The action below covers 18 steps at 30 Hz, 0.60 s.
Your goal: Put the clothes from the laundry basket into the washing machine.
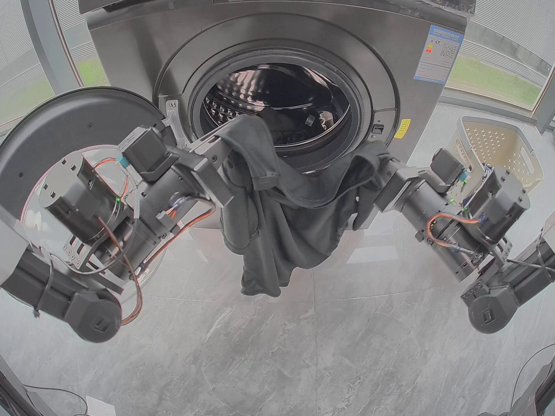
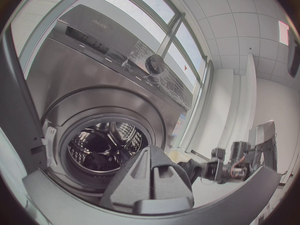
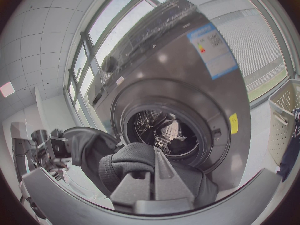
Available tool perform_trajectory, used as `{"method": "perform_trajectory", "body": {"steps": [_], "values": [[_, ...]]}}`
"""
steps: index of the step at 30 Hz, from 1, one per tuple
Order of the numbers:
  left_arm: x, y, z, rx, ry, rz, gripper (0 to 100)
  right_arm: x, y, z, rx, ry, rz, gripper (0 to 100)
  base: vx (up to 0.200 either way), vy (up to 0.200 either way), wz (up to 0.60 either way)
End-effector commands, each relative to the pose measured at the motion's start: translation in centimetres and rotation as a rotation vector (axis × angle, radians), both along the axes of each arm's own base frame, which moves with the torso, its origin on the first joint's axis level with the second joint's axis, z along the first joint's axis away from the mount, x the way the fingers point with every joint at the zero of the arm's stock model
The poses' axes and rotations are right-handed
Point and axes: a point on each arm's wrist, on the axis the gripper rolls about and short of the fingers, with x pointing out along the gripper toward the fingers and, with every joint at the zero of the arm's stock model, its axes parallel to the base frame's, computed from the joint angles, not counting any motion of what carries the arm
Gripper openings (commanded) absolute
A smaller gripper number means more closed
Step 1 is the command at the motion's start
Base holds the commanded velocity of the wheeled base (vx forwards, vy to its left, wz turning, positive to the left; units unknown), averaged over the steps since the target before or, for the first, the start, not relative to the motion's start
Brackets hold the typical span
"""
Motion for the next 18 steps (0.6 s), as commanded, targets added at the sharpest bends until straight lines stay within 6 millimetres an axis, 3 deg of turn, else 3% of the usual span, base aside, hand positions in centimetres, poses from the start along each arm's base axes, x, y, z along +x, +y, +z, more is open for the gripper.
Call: {"method": "perform_trajectory", "body": {"steps": [1, 2, 9, 18], "values": [[1.9, -2.2, 0.0, -0.019, -0.013, -0.02, 0, 0.7, 2.2, -3.8, -0.068, 0.105, 0.041, 0, 0.0, 0.0, 0.0], [2.0, -2.3, 0.2, -0.026, -0.021, -0.021, 0, 0.5, 2.4, -4.4, -0.08, 0.122, 0.049, 100, 0.0, 0.0, 0.0], [1.6, -3.2, 0.5, -0.034, -0.03, -0.049, 0, 1.1, 3.5, -8.8, -0.177, 0.217, 0.084, 100, 0.0, 0.0, 0.0], [1.1, -3.1, 0.9, -0.043, -0.044, -0.058, 0, 2.3, 4.3, -11.7, -0.249, 0.249, 0.115, 100, 0.0, 0.0, 0.0]]}}
